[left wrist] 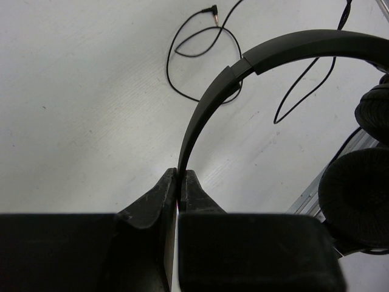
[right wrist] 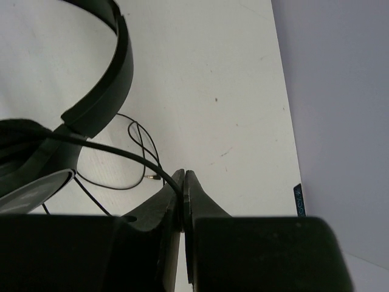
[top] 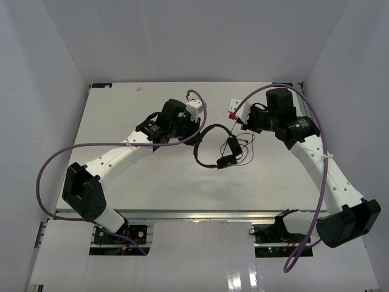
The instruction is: Wrap the headphones
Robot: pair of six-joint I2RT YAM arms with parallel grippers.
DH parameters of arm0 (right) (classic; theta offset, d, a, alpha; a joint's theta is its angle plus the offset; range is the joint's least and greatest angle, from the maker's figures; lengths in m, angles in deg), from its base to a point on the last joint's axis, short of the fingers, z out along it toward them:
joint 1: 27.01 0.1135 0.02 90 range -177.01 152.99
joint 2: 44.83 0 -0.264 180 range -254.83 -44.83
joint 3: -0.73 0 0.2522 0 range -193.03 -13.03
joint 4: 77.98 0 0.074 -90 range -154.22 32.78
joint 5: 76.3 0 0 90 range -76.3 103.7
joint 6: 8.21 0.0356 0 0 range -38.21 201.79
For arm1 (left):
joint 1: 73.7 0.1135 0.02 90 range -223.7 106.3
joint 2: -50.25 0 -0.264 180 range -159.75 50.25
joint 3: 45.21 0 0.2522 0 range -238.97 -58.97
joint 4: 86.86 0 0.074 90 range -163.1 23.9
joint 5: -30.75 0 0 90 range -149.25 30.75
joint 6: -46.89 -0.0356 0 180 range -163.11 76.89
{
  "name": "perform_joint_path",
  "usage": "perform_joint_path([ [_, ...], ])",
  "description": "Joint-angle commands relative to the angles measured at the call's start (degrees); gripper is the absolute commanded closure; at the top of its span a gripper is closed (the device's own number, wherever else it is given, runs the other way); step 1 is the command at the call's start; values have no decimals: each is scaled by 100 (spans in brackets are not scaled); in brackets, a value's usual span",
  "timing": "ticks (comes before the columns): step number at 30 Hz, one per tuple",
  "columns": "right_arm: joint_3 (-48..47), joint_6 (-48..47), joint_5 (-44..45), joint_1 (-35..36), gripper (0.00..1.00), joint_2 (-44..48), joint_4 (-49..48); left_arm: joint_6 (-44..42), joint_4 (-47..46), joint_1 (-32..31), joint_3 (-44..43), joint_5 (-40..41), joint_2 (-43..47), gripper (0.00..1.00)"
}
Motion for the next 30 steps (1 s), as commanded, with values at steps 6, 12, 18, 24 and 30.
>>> perform_joint_path([
  [6, 249, 1273, -224, -294, 92, -134, -864, 151, -474, -139, 8, -675, 208, 100],
  [12, 780, 2049, -1888, -844, 92, -123, -1213, 570, -777, -146, 125, -968, 624, 100],
  [18, 1238, 2962, -4653, -1391, 90, -225, -1783, 885, -866, -143, 57, -709, 1000, 100],
  [24, 1700, 4301, -5575, -1387, 87, -383, -3575, 1037, -338, -160, -786, -248, 959, 100],
  [30, 1978, 5803, -5826, -1230, 83, -794, -5453, 1234, 144, -178, -1648, -172, 616, 100],
])
